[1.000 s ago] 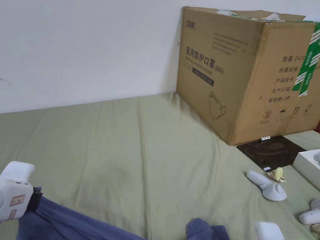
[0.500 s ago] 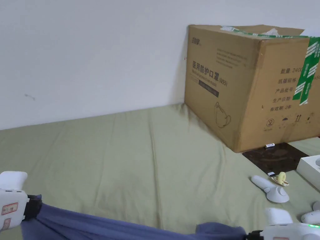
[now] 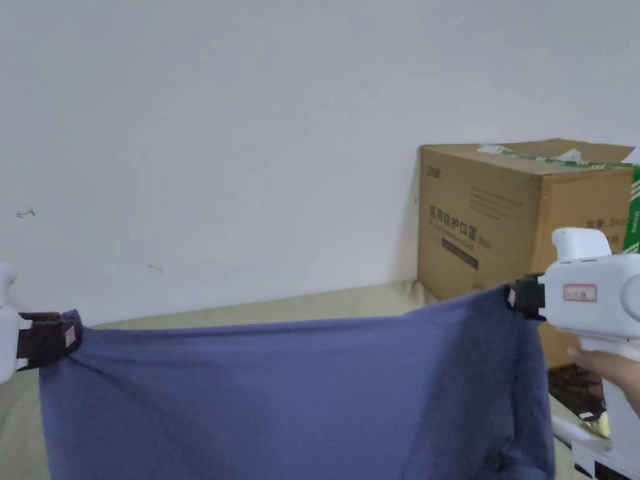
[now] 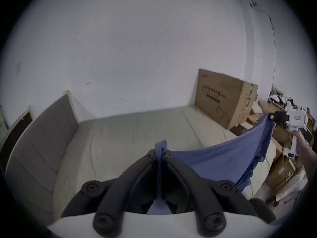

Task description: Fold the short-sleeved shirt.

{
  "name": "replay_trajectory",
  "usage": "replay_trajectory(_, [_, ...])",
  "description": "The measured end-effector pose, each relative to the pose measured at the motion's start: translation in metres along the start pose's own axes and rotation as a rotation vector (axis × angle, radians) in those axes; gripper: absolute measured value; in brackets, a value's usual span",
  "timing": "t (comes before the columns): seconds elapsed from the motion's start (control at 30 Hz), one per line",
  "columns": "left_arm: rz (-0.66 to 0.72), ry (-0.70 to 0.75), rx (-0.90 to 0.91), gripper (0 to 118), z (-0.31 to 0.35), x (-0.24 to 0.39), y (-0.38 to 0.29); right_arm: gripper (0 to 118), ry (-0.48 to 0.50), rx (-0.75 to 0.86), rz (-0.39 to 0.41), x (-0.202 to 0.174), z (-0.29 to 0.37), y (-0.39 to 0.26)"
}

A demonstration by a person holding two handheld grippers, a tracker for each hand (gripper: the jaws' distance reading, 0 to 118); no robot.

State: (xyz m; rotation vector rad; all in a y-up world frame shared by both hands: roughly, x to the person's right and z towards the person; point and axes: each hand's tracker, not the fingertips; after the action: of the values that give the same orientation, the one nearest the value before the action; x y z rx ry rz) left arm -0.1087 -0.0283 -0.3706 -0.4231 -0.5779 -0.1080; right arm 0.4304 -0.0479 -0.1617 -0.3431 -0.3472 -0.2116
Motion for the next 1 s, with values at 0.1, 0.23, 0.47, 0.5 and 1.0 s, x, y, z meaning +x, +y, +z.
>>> replay_trajectory(0.1, [-0.009,0.037,0.054,3,0.014,-0.006,0.020,0,0.003,0.066,0.064,-0.027,0.005,0.048])
replay_trajectory(0.23, [0.021,0.078,0.128,3,0.022,-0.019,0.051,0,0.013,0.107,0.102,-0.059,-0.001,0.106])
replay_trajectory(0.47, [0.094,0.123,0.190,3,-0.008,-0.048,0.106,0,-0.045,0.176,0.190,-0.109,-0.041,0.182])
replay_trajectory(0.5, [0.110,0.129,0.198,3,-0.015,-0.051,0.112,0,-0.051,0.183,0.191,-0.112,-0.050,0.193])
replay_trajectory(1.0, [0.107,0.208,0.417,3,-0.152,-0.066,0.186,0,-0.223,0.419,0.295,-0.143,-0.162,0.271])
